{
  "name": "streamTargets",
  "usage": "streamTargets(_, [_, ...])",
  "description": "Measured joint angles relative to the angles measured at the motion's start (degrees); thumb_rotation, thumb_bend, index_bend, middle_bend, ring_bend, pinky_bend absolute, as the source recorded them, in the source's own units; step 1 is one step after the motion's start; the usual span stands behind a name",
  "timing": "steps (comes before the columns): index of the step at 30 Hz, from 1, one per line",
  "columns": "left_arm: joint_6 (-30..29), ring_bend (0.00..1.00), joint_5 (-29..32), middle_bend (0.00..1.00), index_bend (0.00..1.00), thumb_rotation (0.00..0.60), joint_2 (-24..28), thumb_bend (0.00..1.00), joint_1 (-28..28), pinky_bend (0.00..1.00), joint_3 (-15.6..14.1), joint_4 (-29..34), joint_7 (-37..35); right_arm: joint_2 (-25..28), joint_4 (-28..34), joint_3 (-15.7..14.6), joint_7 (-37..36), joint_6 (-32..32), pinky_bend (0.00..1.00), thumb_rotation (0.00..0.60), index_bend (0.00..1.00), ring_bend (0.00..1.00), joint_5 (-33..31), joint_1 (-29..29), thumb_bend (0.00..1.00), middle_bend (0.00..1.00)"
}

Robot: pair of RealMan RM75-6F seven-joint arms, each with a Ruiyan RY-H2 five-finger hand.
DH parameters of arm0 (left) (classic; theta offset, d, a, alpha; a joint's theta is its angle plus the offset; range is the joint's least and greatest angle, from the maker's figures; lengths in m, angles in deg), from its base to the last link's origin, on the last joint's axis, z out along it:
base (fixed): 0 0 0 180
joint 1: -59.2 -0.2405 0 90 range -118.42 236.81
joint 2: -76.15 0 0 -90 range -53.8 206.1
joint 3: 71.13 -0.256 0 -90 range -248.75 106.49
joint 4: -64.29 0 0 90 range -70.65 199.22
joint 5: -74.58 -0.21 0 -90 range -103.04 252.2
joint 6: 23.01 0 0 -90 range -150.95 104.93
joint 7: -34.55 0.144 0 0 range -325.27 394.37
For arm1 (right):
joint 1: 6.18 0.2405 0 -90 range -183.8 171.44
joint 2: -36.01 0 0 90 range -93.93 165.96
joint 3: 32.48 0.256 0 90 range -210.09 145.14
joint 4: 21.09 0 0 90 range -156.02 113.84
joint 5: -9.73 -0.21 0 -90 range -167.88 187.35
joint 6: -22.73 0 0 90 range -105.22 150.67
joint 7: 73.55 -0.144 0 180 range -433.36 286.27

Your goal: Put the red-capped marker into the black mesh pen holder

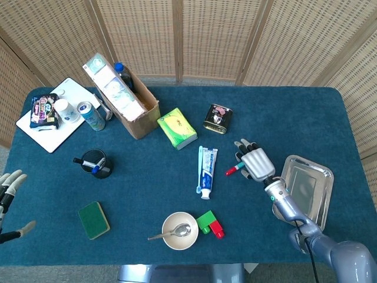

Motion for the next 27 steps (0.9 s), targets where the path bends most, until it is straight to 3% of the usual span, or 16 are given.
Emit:
streamTargets(8, [0.2,0.0,0.1,0.0,0.02,0.6,-0.1,0.07,0.1,0.0,0.0,0.1,0.3,-1.9,-3.7,-0.5,-1.5,-0.1,0.29,0.6,0.46,0.13,0.1,0.5,0.29,0.19])
streamTargets(14, [0.1,0.0,0.1,0.0,0.02,0.6,-0.1,0.07,0.1,0.0,0.0,0.1,0.4,-2.4,-4.9,-1.1,-1.0,0.0,0.29,0.6,0.56,0.13,0.5,1.0,0.34,0.19])
streamTargets(27, [0.2,0.0,0.3,0.0,0.02,0.6,-0.1,0.07,0.1,0.0,0.2,0.0,0.2,-2.7,-5.5,-1.7,-0.7,-0.9,0.29,0.6,0.57,0.14,0.7,1.1,0.39,0.21])
